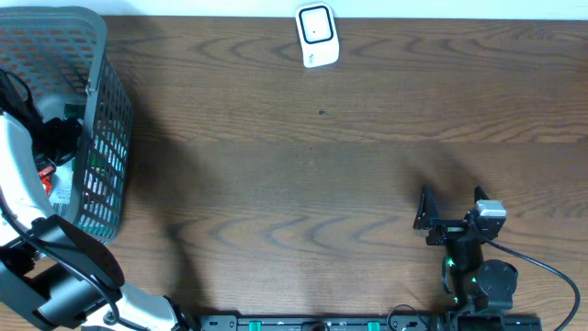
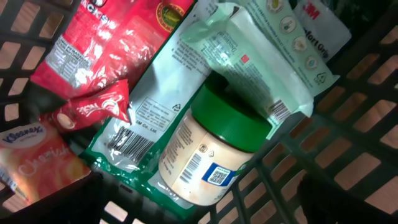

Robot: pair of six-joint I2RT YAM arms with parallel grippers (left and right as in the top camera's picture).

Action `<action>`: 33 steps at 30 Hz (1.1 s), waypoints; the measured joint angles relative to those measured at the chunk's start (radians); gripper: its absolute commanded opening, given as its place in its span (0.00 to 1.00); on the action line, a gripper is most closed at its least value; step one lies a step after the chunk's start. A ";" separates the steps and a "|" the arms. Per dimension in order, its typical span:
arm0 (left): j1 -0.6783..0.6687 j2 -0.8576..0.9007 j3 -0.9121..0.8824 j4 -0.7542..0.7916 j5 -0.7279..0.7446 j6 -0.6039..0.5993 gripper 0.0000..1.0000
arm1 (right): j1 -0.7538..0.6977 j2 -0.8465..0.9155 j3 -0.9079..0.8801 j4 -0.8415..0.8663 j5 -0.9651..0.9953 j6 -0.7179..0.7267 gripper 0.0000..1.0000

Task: Scan the item barcode
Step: 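Grasp the green-lidded jar in the basket with the left gripper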

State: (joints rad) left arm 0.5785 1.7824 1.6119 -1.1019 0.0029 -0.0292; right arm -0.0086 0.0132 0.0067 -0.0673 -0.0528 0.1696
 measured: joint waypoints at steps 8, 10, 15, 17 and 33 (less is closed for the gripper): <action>-0.001 0.000 -0.007 0.009 0.003 0.000 0.96 | 0.000 0.000 0.000 0.000 0.000 0.000 0.99; -0.001 0.000 -0.025 0.017 0.006 0.001 0.95 | 0.000 0.000 0.000 0.000 0.000 0.000 0.99; 0.000 0.000 -0.090 0.065 0.011 -0.004 0.93 | 0.000 0.000 0.000 0.000 0.000 0.000 0.99; 0.000 0.000 -0.114 0.082 0.010 -0.007 0.91 | 0.000 0.000 0.000 0.000 0.000 0.000 0.99; 0.002 0.000 -0.318 0.296 0.074 -0.026 0.77 | 0.000 0.000 0.000 0.000 0.000 0.000 0.99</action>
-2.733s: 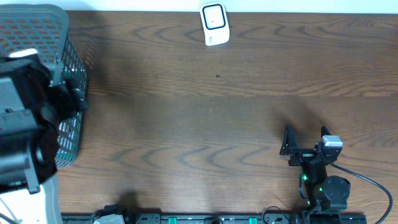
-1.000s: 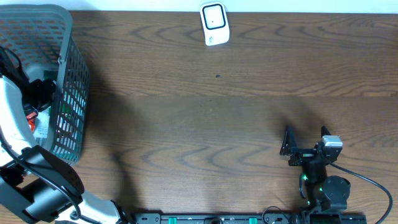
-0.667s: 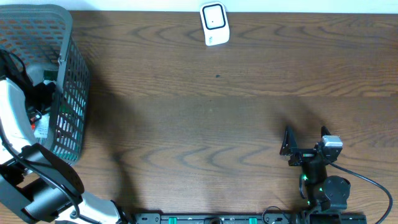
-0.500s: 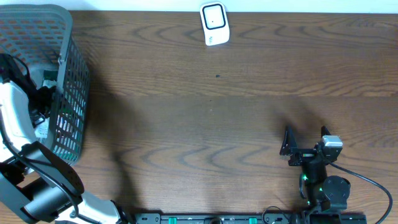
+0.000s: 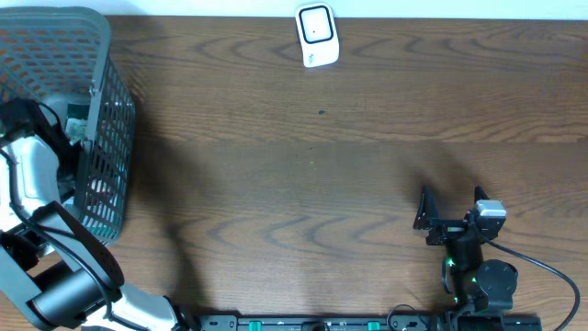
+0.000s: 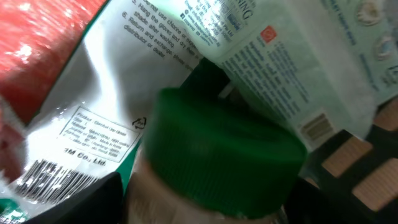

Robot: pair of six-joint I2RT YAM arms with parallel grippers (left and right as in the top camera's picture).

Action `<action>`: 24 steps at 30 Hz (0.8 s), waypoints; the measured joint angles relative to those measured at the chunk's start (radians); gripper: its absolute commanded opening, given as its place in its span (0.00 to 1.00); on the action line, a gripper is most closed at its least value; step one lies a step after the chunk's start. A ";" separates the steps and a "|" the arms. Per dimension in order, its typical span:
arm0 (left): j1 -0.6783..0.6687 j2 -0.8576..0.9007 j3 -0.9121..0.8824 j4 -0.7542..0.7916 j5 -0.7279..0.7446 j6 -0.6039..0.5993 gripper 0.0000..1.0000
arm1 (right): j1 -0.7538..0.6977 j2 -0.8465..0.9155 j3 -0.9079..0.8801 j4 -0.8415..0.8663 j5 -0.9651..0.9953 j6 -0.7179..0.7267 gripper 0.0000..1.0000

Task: Scan the item barcode
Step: 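Grasp the green-lidded jar in the basket with the left gripper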

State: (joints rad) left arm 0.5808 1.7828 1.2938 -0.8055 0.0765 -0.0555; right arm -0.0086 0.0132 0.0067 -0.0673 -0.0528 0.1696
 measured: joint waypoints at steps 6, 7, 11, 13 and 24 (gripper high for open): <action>-0.001 0.000 -0.020 0.033 0.004 0.001 0.73 | 0.000 0.000 0.000 0.000 0.000 0.000 0.99; -0.001 0.000 -0.020 0.034 0.004 0.001 0.72 | 0.000 0.000 0.000 0.000 0.000 0.000 0.99; -0.002 0.000 -0.020 0.035 0.004 0.001 0.80 | 0.000 0.000 0.000 0.000 0.000 0.000 0.99; -0.002 0.000 -0.020 0.026 0.004 -0.001 0.82 | 0.000 0.000 0.000 0.000 0.000 0.000 0.99; 0.000 0.000 -0.054 0.041 0.008 -0.020 0.67 | 0.000 0.000 0.000 0.000 0.000 0.000 0.99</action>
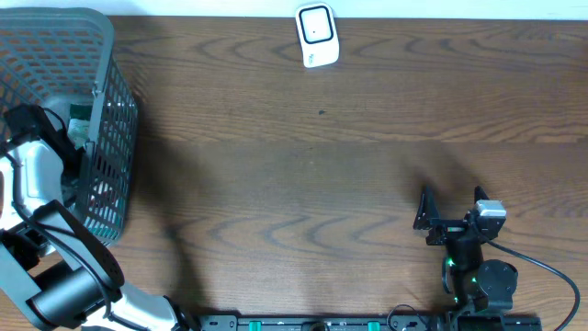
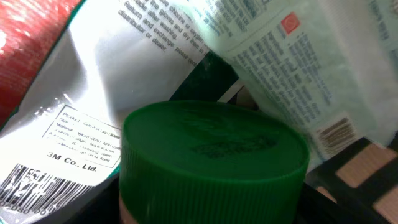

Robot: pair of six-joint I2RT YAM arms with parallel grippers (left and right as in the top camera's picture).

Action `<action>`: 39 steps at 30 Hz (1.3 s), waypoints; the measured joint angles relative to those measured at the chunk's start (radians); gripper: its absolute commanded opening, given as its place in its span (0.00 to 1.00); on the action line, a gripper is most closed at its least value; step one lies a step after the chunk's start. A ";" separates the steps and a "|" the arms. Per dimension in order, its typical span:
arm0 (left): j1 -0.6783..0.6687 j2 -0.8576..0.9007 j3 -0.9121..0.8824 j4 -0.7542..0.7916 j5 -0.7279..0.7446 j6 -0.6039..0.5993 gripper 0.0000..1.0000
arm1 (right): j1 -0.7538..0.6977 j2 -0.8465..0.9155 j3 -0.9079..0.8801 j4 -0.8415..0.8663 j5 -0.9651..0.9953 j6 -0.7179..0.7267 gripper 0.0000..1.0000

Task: Scan the item barcode
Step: 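Grasp the green-lidded jar in the basket with the left gripper, then lift the jar out and carry it toward the white scanner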

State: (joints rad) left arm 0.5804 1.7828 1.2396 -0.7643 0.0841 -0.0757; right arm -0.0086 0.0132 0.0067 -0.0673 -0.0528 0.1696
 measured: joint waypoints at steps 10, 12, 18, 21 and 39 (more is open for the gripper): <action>-0.001 -0.007 0.005 0.005 0.000 -0.003 0.56 | 0.000 0.000 0.000 0.000 0.000 0.000 0.99; -0.002 -0.019 0.016 0.003 0.000 -0.003 0.56 | 0.000 0.000 0.000 0.000 0.000 0.000 0.99; -0.005 -0.179 0.034 0.029 0.000 -0.003 0.56 | 0.000 0.000 0.000 0.000 0.000 0.000 0.99; -0.005 -0.292 0.042 0.063 0.000 -0.003 0.56 | 0.000 0.000 0.000 0.000 0.000 0.000 0.99; -0.031 -0.888 0.066 0.182 0.165 -0.063 0.55 | 0.000 0.000 0.000 0.000 0.000 0.000 0.99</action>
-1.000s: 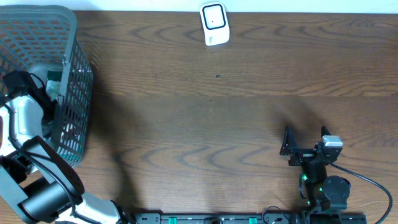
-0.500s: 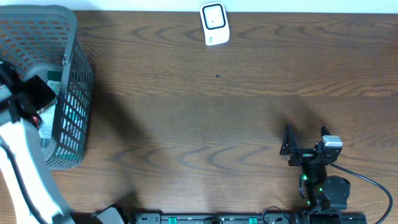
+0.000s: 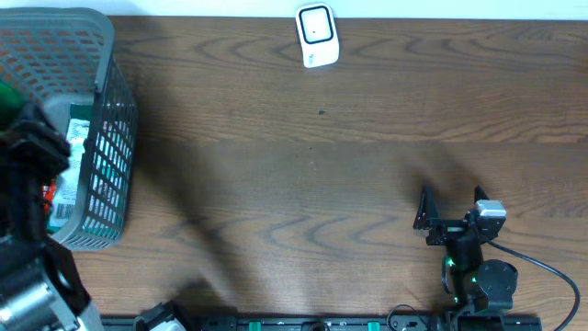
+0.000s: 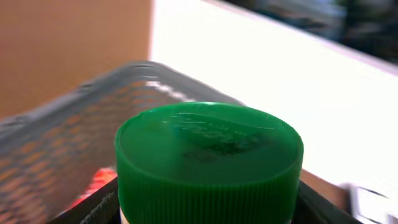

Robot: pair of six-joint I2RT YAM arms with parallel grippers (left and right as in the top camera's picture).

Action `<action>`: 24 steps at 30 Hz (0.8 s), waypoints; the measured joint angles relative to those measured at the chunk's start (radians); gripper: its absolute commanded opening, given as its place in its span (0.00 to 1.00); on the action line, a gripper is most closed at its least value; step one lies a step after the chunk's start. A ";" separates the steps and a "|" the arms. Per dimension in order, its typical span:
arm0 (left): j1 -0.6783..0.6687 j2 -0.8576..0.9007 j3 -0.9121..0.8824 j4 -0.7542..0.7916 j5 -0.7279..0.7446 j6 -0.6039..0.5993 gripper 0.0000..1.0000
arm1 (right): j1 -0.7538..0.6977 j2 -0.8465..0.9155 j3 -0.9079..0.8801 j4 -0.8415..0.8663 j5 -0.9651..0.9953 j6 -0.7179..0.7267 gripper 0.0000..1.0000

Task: Scan the item barcode
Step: 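Lift the jar out and carry it toward the white scanner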

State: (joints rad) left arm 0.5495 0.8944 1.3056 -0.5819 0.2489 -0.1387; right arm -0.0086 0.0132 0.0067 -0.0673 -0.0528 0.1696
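A jar with a green ribbed lid (image 4: 208, 155) fills the left wrist view, and my left gripper (image 4: 205, 214) is shut on it just under the lid, one dark finger (image 4: 87, 208) on each side. Seen from overhead, the left arm (image 3: 32, 147) is a dark blur raised over the grey mesh basket (image 3: 110, 138), with a bit of green lid (image 3: 5, 94) at the frame's left edge. The jar's label and barcode are hidden. The white barcode scanner (image 3: 317, 35) lies at the table's far edge. My right gripper (image 3: 452, 210) rests open near the front right, holding nothing.
The basket (image 4: 74, 124) still holds packets, green-white ones (image 3: 78, 129) and a red one (image 4: 93, 183). Its rim shows behind the jar. The wooden table (image 3: 303, 165) stretches between basket and scanner.
The left gripper was down among the packets in the basket around the jar's lid. Now it holds the jar up above the basket rim. The right arm has not moved.
The left gripper first hovered in the basket above the jar lying among packets. It was then close over the green lid, then with its fingers at either side of the lid. Now the jar is held clear above the basket.
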 measured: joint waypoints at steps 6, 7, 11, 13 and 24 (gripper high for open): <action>-0.144 0.043 0.004 -0.061 0.237 -0.069 0.54 | 0.000 0.000 0.000 0.000 0.000 0.000 0.99; -0.171 0.054 0.004 -0.074 0.249 -0.076 0.54 | 0.000 0.000 0.000 0.000 0.000 0.000 0.99; -0.328 0.097 0.004 -0.135 0.292 -0.101 0.54 | 0.000 0.000 0.000 0.000 0.000 0.000 0.99; -0.410 0.121 0.004 -0.156 0.292 -0.111 0.54 | 0.000 0.000 0.000 0.000 0.000 0.000 0.99; -0.835 0.369 0.004 -0.177 0.146 -0.167 0.54 | 0.000 0.000 0.000 0.000 0.000 0.000 0.99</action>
State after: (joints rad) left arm -0.2859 1.2636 1.3094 -0.7593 0.3946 -0.3054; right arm -0.0086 0.0132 0.0067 -0.0673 -0.0528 0.1696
